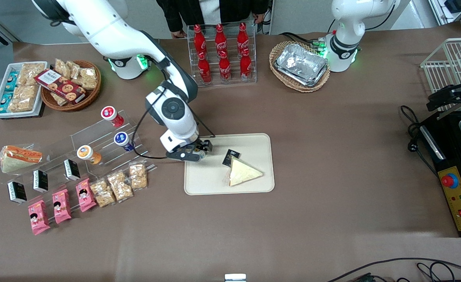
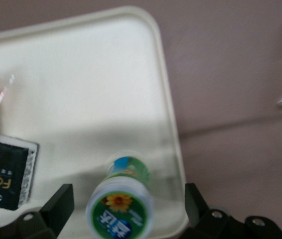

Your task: Place green gum on tray

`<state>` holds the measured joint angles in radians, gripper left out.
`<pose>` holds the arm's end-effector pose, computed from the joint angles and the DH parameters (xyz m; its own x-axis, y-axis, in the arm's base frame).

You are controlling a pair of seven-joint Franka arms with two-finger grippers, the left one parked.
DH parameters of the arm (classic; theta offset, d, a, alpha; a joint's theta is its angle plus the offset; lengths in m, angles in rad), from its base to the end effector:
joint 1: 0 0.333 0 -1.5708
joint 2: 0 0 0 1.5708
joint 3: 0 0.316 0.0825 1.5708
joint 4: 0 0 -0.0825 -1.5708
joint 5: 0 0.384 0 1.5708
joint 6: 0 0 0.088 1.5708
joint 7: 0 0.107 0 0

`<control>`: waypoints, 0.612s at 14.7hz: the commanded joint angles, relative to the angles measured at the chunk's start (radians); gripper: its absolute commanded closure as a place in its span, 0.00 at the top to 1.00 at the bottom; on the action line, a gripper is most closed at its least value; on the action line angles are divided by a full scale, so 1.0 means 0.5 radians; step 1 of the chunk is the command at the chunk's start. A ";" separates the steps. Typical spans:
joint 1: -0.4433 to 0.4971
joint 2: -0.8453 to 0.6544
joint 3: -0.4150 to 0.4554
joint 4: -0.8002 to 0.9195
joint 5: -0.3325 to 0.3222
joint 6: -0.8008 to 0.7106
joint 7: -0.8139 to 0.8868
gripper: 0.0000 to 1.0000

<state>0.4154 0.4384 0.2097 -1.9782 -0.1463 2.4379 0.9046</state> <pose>0.5026 0.3565 0.2518 0.9815 -0.1892 0.0287 -0.1887 -0.9818 -0.0207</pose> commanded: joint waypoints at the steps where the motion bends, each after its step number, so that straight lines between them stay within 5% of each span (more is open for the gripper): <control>1: -0.177 -0.403 0.019 0.017 -0.023 -0.423 -0.210 1.00; 9: -0.720 -0.913 -0.014 0.225 0.151 -1.224 -1.219 1.00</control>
<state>0.1457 0.0285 0.2052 -1.9063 -0.1096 1.9306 0.4599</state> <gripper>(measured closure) 0.004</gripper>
